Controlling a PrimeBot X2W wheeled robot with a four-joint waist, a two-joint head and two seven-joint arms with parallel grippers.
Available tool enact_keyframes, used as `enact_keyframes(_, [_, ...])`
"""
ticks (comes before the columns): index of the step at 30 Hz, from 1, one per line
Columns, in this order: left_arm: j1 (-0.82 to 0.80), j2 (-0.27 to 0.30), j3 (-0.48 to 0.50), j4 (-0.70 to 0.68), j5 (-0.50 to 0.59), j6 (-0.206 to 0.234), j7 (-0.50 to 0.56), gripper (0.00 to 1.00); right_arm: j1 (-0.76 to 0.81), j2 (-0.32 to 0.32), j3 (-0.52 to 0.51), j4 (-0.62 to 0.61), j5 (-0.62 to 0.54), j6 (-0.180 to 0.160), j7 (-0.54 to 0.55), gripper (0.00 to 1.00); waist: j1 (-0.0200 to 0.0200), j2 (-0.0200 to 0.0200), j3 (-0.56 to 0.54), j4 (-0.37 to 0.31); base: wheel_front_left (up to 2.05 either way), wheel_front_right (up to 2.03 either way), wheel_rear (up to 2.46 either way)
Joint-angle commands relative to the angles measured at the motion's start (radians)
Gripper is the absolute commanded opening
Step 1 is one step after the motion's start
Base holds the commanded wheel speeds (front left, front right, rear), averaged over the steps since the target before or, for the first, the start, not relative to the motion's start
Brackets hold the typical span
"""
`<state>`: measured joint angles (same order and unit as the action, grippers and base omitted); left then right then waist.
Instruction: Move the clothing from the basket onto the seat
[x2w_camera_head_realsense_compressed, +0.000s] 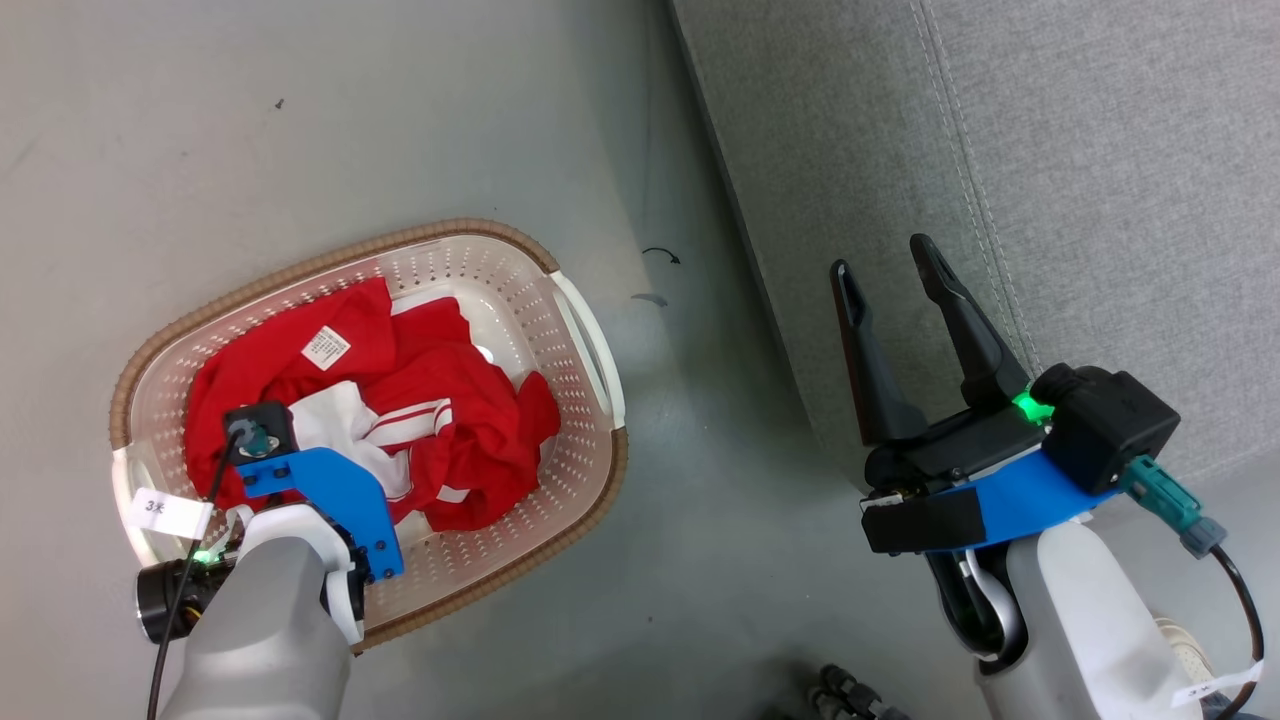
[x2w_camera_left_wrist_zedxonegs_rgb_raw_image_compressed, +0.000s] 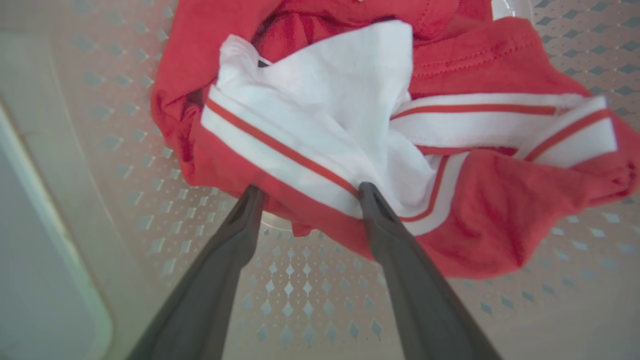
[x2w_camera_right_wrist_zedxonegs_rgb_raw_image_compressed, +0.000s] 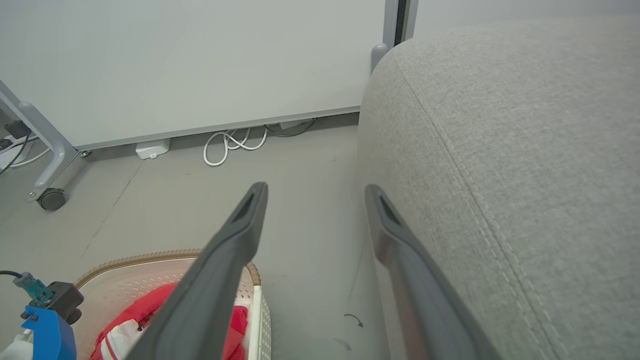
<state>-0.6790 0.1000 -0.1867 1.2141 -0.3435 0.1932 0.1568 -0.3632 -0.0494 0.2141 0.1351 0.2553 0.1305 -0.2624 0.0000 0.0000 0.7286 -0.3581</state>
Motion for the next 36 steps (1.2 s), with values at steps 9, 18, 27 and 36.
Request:
enact_keyframes(9, [-0.032, 0.019, 0.027, 0.033, -0.051, -0.034, 0.006, 1.0, -0.023, -0.002, 0.02, -0.006, 0.009, 0.0, -0.004, 1.0, 0.0, 0.0, 0.02, -0.005, 0.0, 0.0, 0.0])
enact_keyframes(18, [-0.044, 0.026, 0.018, 0.05, -0.062, -0.069, 0.001, 0.38, -0.029, -0.002, 0.025, -0.009, 0.01, 0.0, -0.004, 1.0, 0.0, 0.0, 0.042, -0.015, 0.0, 0.0, 0.0])
enact_keyframes(27, [-0.051, 0.048, 0.002, 0.062, -0.067, -0.115, -0.008, 0.0, -0.034, -0.002, 0.029, -0.003, 0.018, 0.0, -0.004, 1.0, 0.0, 0.0, 0.043, -0.012, 0.0, 0.0, 0.0])
enact_keyframes(36, [-0.061, 0.045, 0.0, 0.07, -0.087, -0.144, -0.02, 0.0, -0.043, -0.002, 0.029, 0.006, 0.017, 0.0, -0.004, 1.0, 0.0, 0.0, 0.03, -0.001, 0.0, 0.0, 0.0])
